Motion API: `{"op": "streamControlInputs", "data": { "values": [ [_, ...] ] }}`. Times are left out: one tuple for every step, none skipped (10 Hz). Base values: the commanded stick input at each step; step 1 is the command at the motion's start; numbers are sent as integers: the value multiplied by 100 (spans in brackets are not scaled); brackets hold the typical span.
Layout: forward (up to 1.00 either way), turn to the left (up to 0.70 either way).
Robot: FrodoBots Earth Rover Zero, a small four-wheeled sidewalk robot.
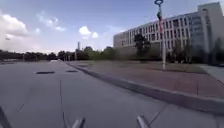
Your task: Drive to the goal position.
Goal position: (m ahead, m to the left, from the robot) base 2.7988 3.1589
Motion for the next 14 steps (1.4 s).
{"op": "streamControlInputs", "data": {
  "values": [
    [100,-27],
    [100,-27],
    [100,-27],
    [100,-27],
    [100,-27],
    [100,-27],
    [100,-27],
    [100,-27],
    [100,-27],
    [100,-27],
    [100,-27],
    [100,-27],
    [100,-27],
    [100,-27]
  ]
}}
